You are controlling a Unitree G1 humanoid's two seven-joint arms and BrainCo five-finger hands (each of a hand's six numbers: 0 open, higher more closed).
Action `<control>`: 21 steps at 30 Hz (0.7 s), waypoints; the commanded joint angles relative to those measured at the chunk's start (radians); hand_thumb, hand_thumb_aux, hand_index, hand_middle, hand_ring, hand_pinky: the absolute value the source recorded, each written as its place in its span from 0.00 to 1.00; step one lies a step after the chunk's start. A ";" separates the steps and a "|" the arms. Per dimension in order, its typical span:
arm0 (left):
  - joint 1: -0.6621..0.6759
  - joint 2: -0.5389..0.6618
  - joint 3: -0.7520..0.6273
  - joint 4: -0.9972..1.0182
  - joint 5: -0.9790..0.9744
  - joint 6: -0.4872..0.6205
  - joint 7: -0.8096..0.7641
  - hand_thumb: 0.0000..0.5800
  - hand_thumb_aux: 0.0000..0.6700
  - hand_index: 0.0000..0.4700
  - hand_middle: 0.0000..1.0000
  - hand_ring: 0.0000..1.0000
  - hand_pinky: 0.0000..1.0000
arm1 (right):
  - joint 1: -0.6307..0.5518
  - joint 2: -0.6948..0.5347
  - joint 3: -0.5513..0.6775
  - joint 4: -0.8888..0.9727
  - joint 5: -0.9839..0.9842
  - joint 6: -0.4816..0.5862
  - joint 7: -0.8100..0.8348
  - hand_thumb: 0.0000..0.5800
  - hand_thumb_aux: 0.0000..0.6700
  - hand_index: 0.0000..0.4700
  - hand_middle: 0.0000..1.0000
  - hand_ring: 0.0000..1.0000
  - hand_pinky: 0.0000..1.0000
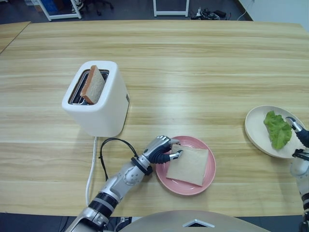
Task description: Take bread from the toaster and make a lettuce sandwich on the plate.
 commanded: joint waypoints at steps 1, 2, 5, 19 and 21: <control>0.034 0.008 0.018 -0.008 0.055 0.020 0.037 1.00 1.00 1.00 0.89 0.89 0.89 | 0.005 -0.018 0.083 0.065 -0.002 0.043 0.121 0.00 0.00 0.00 0.00 0.00 0.00; 0.036 0.009 0.018 -0.011 0.060 0.018 0.039 1.00 1.00 1.00 0.85 0.85 0.85 | 0.002 -0.018 0.105 0.082 0.002 0.041 0.153 0.00 0.00 0.00 0.00 0.00 0.00; 0.047 0.024 0.019 -0.040 0.088 0.016 0.042 1.00 0.94 0.94 0.00 0.00 0.00 | -0.040 -0.011 0.176 0.144 0.007 0.025 0.256 0.00 0.00 0.00 0.00 0.00 0.00; 0.058 0.113 0.104 -0.195 0.198 -0.015 0.126 0.00 0.00 0.00 0.00 0.00 0.00 | -0.187 -0.016 0.308 0.323 0.035 0.031 0.306 0.84 0.60 0.60 0.00 0.00 0.00; 0.061 0.121 0.122 -0.202 0.191 -0.029 0.139 0.00 0.00 0.00 0.00 0.00 0.00 | -0.183 -0.016 0.318 0.315 0.036 0.032 0.282 1.00 1.00 1.00 0.00 0.00 0.00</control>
